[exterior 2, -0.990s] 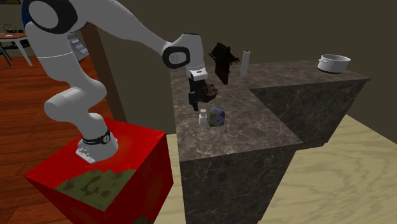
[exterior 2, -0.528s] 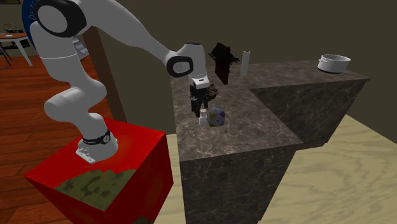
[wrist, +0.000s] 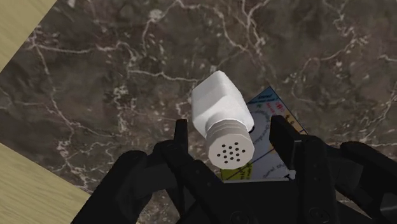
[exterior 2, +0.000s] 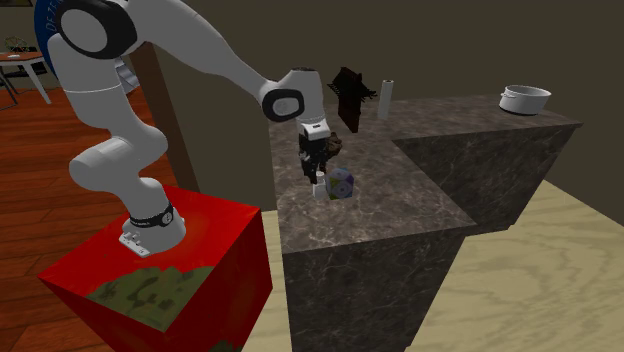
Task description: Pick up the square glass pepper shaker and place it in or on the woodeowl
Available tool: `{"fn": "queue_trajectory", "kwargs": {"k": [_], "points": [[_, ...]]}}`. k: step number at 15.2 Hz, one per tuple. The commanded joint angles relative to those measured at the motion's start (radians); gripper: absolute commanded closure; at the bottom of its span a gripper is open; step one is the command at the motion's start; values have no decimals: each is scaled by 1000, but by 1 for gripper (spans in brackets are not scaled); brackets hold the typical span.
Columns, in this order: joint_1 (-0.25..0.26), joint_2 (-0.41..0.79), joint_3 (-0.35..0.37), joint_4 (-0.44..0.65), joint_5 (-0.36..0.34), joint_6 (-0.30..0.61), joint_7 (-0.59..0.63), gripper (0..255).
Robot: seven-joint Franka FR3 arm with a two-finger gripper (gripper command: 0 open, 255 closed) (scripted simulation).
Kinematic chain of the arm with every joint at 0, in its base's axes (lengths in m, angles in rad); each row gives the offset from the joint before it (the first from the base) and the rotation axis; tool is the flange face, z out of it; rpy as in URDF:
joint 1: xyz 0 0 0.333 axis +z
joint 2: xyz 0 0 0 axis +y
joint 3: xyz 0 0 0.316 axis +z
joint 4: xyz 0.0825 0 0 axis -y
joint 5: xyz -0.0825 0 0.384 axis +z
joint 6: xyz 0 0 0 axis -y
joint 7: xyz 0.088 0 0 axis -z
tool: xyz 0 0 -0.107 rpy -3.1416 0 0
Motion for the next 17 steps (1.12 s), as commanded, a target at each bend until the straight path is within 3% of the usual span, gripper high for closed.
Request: {"fn": "queue_trajectory", "kwargs": {"k": [1,9,17], "points": [[-1,2,-2,-2,0,-1,0,255],[-1,2,-2,-2,-1,0,0,255],[-3,-63,0,45,55,-101,-45,255]]}}
